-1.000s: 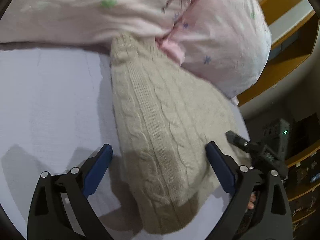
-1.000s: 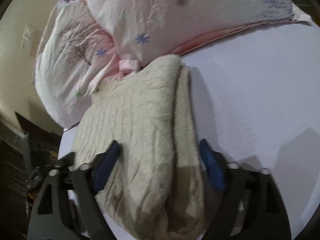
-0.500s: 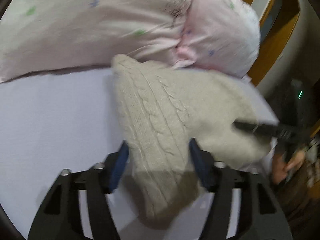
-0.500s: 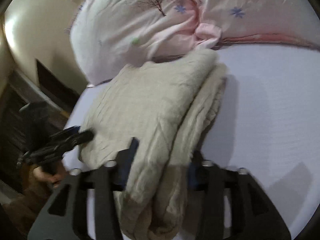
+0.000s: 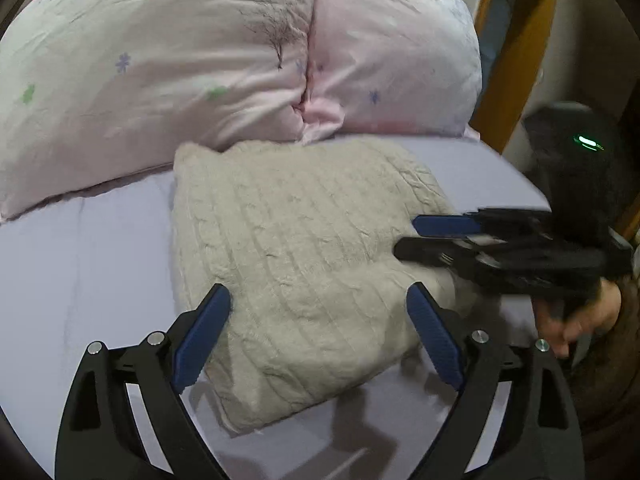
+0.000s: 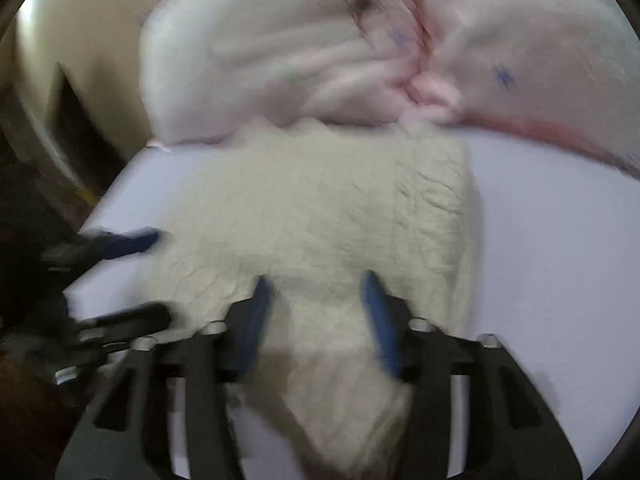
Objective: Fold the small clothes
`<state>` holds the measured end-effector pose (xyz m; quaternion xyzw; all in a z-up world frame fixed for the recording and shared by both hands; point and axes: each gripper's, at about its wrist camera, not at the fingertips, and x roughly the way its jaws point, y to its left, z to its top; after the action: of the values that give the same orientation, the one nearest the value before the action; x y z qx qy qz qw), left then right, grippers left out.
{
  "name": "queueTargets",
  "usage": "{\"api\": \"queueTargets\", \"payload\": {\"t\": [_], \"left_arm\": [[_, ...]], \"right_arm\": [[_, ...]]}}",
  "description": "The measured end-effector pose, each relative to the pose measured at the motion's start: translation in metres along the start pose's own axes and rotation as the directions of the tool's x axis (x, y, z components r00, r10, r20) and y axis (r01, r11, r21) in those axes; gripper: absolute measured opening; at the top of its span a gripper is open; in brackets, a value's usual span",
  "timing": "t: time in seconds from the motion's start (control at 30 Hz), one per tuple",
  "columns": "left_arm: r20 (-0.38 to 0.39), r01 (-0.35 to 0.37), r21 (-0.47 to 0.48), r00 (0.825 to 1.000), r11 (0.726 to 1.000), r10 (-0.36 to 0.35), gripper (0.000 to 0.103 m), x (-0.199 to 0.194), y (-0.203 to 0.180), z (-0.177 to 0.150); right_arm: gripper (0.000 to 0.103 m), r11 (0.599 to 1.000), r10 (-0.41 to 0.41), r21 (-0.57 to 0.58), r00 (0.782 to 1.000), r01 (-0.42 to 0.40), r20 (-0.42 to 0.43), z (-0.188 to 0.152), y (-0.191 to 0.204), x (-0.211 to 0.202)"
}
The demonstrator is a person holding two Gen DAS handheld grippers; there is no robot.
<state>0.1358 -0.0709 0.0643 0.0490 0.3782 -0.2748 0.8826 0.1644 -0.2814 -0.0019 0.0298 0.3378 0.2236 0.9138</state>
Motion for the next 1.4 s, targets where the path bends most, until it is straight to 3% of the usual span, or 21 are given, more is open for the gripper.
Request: {"api": "queueTargets", "payload": {"t": [0.07,0.1,0.13,0.17,0.2,0.23,0.3,0.4,0.5,0.6,0.7,0.8,1.4], "left_arm": [[0.015,-0.014,0.009,1.000,1.000,0.014,0.091,-0.011,-0.003,-0.004],[0.021,-0.011,0.005,1.000,1.000,0.011,0.091,-0.016,-0.004,-0.006],[0.025,-0.011,-0.005,1.000,1.000,0.011,0.091,-0.023,-0.003,-0.011],[0.024,-0.022,-0.022,0.999,1.000,0.023,0.092,-0.029,-0.001,-0.017],[0.022,-0.039,-0.037,0.999,0.999,0.040,0.096,-0.034,0.001,-0.024],[0.018,-0.062,-0.055,0.998,0.997,0.063,0.101,-0.037,0.004,-0.030],[0.002,-0.131,-0.090,0.991,0.987,0.131,0.102,-0.043,0.008,-0.043],[-0.053,-0.228,-0.115,0.973,0.967,0.223,0.102,-0.042,0.010,-0.055],[-0.113,-0.274,-0.099,0.958,0.957,0.263,0.102,-0.029,0.007,-0.060],[-0.152,-0.283,-0.091,0.951,0.955,0.268,0.102,-0.018,0.006,-0.063],[-0.173,-0.292,-0.097,0.946,0.952,0.273,0.102,-0.011,0.007,-0.067],[-0.176,-0.301,-0.095,0.943,0.949,0.282,0.102,-0.009,0.007,-0.069],[-0.172,-0.301,-0.097,0.944,0.949,0.282,0.102,-0.008,0.008,-0.069]], "right_arm": [[0.038,0.999,-0.008,0.038,1.000,0.008,0.021,-0.001,-0.004,-0.010],[0.044,0.999,-0.040,0.029,0.998,0.039,0.043,-0.002,-0.001,-0.017],[0.059,0.996,-0.092,0.007,0.992,0.092,0.085,-0.006,0.007,-0.030],[0.068,0.994,-0.108,-0.005,0.987,0.109,0.116,-0.012,0.012,-0.040],[0.091,0.993,-0.116,-0.012,0.981,0.119,0.154,-0.019,0.012,-0.052],[0.101,0.991,-0.126,-0.011,0.976,0.130,0.175,-0.020,0.013,-0.060],[0.101,0.983,-0.175,-0.002,0.954,0.181,0.242,-0.039,0.017,-0.084],[0.101,0.962,-0.272,0.027,0.938,0.273,0.216,-0.059,0.019,-0.086],[0.101,0.964,-0.266,0.044,0.955,0.262,0.131,-0.075,0.025,-0.069],[0.101,0.964,-0.263,0.052,0.964,0.261,0.045,-0.087,0.030,-0.055],[0.101,0.948,-0.314,0.039,0.949,0.315,-0.016,-0.090,0.038,-0.036],[0.101,0.929,-0.370,0.015,0.929,0.370,-0.029,-0.088,0.044,-0.030],[0.101,0.930,-0.367,0.017,0.929,0.368,-0.039,-0.089,0.043,-0.027]]}}
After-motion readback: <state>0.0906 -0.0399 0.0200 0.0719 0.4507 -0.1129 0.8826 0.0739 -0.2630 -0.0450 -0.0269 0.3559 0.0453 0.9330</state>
